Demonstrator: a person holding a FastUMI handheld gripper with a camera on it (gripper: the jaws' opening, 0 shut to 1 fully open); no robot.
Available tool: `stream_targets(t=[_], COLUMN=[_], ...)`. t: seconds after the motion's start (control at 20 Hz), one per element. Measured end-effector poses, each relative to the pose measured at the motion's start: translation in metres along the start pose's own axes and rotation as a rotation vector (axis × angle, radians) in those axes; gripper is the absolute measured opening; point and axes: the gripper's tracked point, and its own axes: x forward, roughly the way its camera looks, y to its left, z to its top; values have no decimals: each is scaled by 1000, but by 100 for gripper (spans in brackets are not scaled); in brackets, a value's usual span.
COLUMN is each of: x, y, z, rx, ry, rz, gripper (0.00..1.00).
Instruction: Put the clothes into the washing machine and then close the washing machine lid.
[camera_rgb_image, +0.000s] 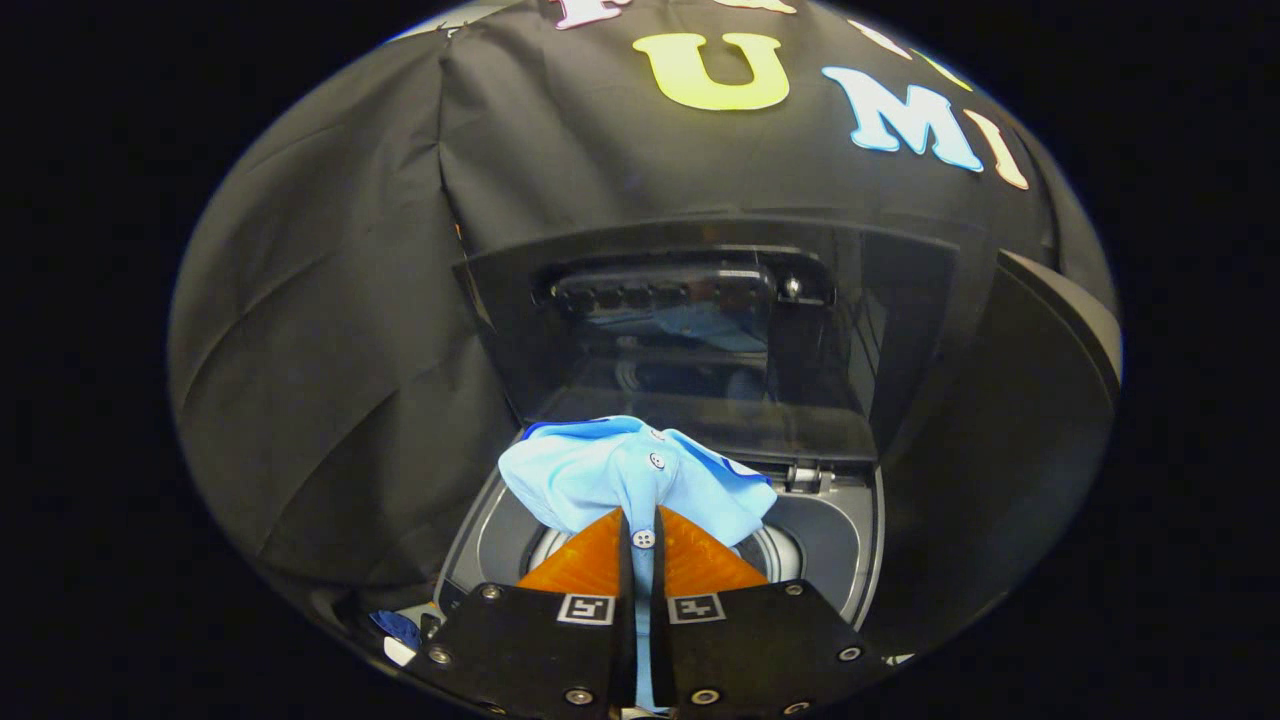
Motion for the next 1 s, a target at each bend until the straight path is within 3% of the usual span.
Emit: stream_targets(t=[0.4,0.75,0.9,1.0], x=[28,45,43,44], y=[-7,-23,-27,-24], z=[-37,-80,-83,-83], rx=[19,-37,-71,-78], ry=[64,150,141,129], rz=[-49,-98,-114,-98], gripper=[7,10,19,44])
